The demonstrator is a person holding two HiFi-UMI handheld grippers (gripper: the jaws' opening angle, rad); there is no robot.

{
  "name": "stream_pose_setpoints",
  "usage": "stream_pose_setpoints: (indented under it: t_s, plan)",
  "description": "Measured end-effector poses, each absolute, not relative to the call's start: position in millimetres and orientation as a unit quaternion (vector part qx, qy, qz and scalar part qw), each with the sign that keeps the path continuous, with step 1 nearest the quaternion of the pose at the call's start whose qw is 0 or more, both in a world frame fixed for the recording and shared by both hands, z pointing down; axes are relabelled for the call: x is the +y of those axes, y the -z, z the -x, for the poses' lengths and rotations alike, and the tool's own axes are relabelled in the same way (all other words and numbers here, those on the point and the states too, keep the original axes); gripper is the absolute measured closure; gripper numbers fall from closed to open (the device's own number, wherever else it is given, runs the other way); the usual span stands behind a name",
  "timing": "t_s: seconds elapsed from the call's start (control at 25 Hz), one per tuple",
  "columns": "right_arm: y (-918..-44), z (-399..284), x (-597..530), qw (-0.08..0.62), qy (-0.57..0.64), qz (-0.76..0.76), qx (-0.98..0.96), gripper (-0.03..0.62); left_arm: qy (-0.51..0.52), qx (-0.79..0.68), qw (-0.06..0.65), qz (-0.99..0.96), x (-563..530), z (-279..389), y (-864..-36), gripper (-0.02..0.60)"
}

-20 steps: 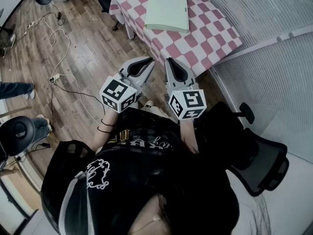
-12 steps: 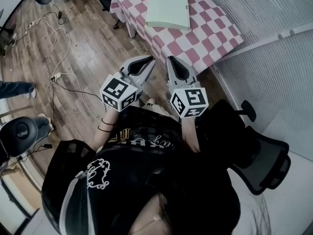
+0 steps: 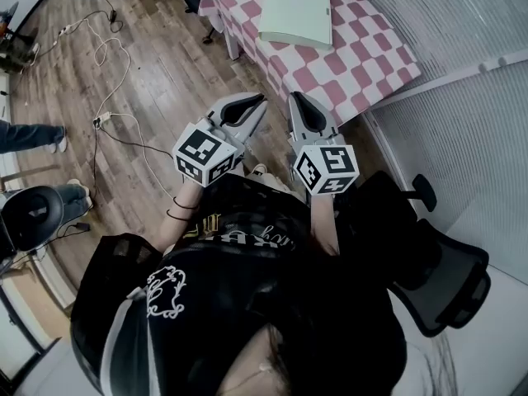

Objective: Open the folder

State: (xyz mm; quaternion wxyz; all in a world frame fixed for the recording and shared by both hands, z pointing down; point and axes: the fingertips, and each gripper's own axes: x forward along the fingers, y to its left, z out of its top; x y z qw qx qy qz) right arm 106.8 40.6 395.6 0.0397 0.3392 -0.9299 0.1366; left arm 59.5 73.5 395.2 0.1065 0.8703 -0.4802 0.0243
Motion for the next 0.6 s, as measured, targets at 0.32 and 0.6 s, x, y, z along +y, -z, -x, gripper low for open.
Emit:
stream_pose_setpoints:
  t_s: [0.32,0.6]
  plan:
    - [-401,-100,45,0.040,-0.146,-0.326,-0.933,0.563,-0.036,-0.494,0.109,-0.862,84,-49,-399,0.557]
    - [-408,-95,30,0.037,-0.158,-0.331,-0.930,0.563,-0.043,-0.486,0.116,-0.865,73,-47,-407,0.557]
